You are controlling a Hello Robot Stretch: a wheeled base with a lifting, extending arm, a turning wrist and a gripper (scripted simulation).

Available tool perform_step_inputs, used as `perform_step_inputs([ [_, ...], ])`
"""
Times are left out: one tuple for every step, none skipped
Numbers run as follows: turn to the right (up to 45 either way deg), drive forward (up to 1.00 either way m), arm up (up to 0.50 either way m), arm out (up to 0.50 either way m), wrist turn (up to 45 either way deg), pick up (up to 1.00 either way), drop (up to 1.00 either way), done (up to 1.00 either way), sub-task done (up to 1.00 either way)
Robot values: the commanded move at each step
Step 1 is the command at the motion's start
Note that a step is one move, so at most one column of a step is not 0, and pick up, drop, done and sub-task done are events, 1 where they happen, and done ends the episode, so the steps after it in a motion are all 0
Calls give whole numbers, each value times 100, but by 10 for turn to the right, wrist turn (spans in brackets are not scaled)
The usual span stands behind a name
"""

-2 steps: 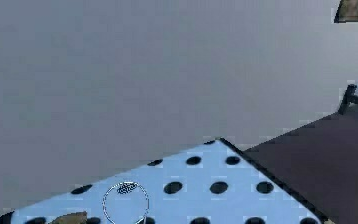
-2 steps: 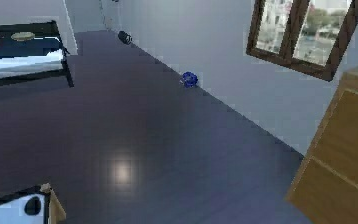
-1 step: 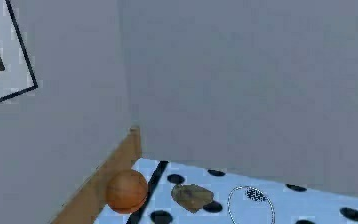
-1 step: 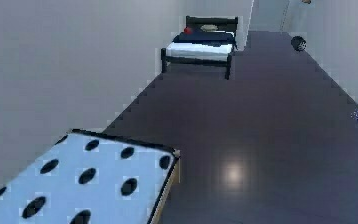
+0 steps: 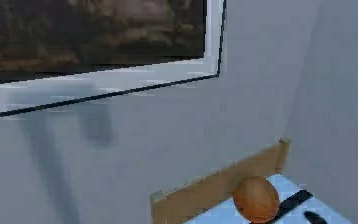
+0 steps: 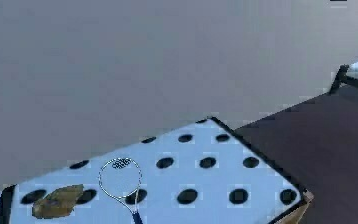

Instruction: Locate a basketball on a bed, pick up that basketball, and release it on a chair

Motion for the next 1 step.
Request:
perform_step_inputs([
  [-450,0,0,0,0,0,0,0,0],
])
